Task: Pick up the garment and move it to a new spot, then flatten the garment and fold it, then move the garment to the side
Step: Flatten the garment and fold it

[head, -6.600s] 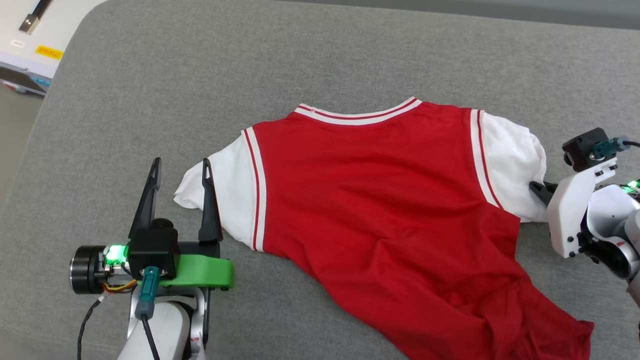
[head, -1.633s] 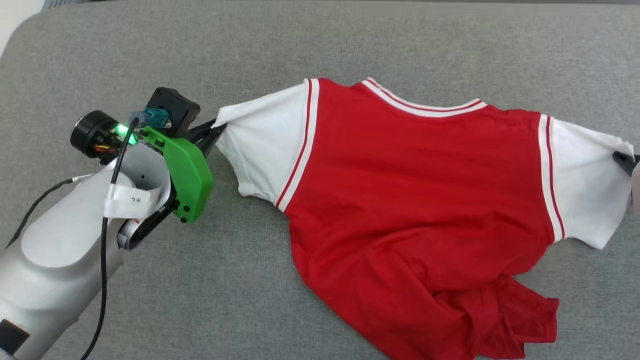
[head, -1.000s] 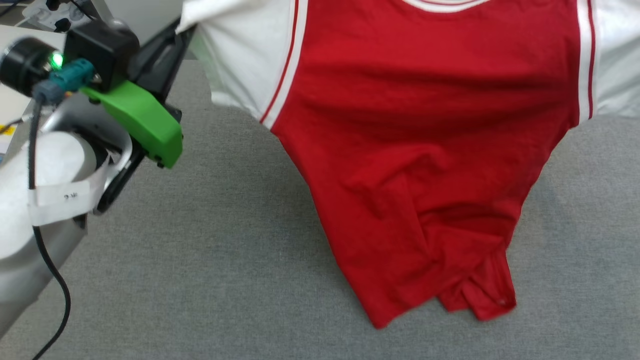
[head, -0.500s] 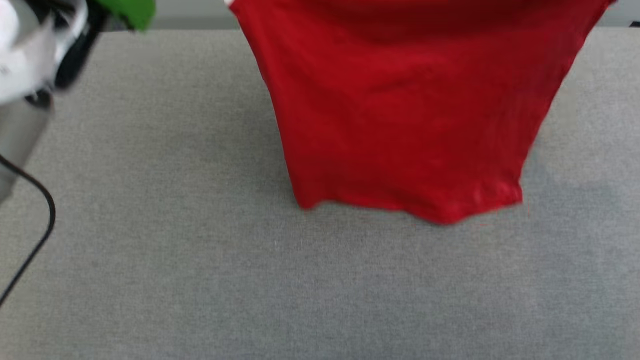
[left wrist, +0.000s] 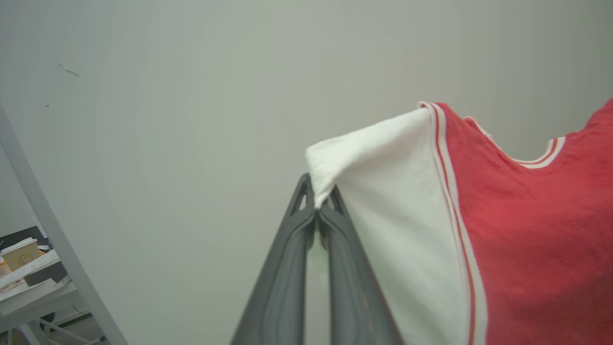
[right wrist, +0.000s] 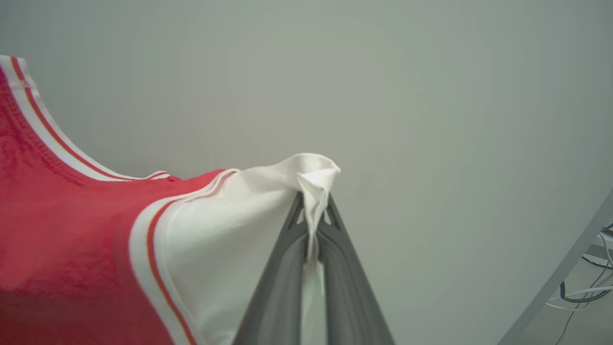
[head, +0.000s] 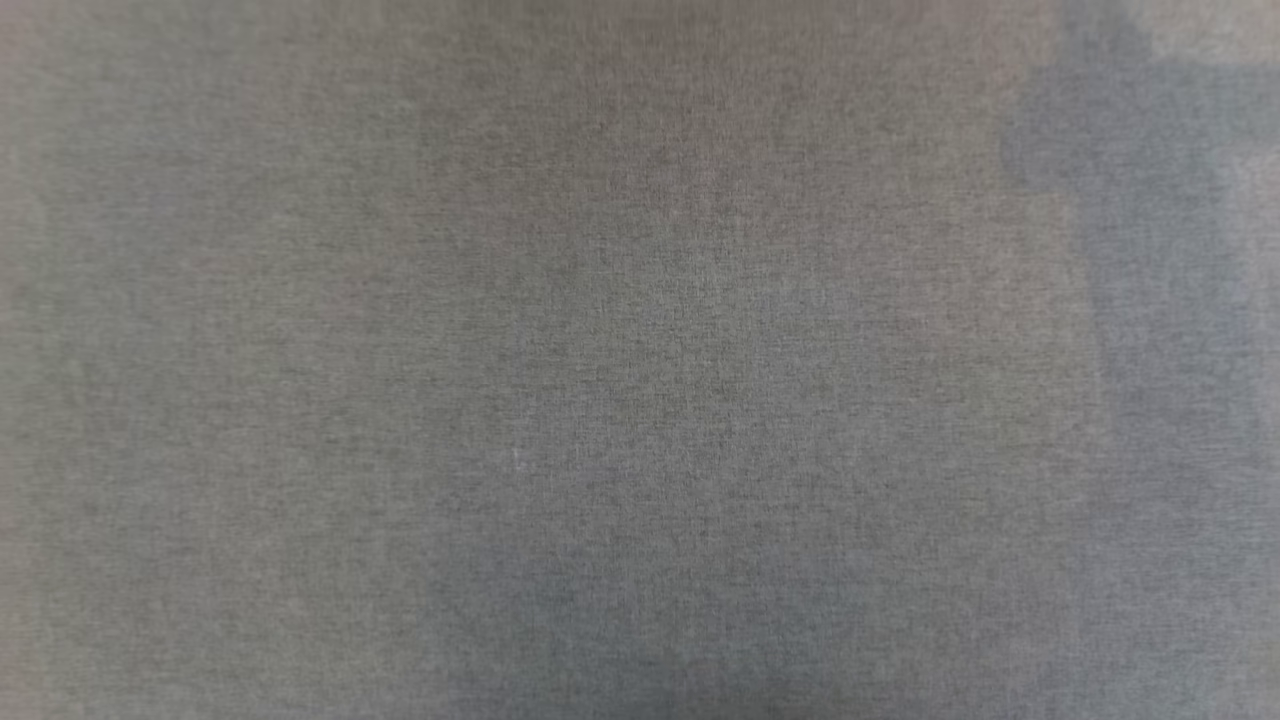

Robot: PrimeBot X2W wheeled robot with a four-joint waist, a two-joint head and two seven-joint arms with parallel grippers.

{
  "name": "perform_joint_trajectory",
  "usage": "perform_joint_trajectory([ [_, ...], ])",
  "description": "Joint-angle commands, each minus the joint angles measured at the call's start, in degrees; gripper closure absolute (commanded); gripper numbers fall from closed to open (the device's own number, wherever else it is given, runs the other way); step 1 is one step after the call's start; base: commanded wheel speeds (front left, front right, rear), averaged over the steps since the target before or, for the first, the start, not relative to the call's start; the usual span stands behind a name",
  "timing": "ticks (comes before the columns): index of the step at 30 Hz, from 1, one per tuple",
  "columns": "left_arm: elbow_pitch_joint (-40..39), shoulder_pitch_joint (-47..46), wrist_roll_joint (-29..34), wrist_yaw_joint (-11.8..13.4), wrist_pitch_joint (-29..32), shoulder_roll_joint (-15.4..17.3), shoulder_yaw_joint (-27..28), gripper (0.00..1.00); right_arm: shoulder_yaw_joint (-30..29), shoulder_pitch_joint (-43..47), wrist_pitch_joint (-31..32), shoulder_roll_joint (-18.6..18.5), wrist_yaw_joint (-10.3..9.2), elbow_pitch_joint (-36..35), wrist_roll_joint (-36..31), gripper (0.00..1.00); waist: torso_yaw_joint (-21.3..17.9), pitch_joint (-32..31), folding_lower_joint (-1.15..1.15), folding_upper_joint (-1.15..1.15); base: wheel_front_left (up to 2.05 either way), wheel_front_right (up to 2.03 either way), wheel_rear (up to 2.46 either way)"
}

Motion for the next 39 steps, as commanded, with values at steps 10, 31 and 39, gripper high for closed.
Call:
perform_joint_trajectory([
  [10, 12.0, -7.8, 0.5, -2.7, -6.2, -2.9, 0.6, 1.00, 4.3, -13.3, -8.2, 2.3, -0.04, 14.4, -1.1, 1.00, -1.4, 8.2, -0.01, 0.00, 0.00, 0.00, 0.00],
  [31, 10.5, 27.7, -4.2, -4.0, -14.8, -2.2, 2.4, 1.00, 22.1, 14.2, -20.5, 5.5, -0.04, 18.4, 15.3, 1.00, -1.5, -1.4, -0.01, 0.00, 0.00, 0.00, 0.00],
  [39, -1.1, 52.1, -4.9, -0.6, -14.8, -0.9, 6.3, 1.00, 27.6, 31.3, -22.6, 1.4, -0.04, 12.3, 21.6, 1.00, -0.8, -8.7, -0.01, 0.00, 0.00, 0.00, 0.00],
])
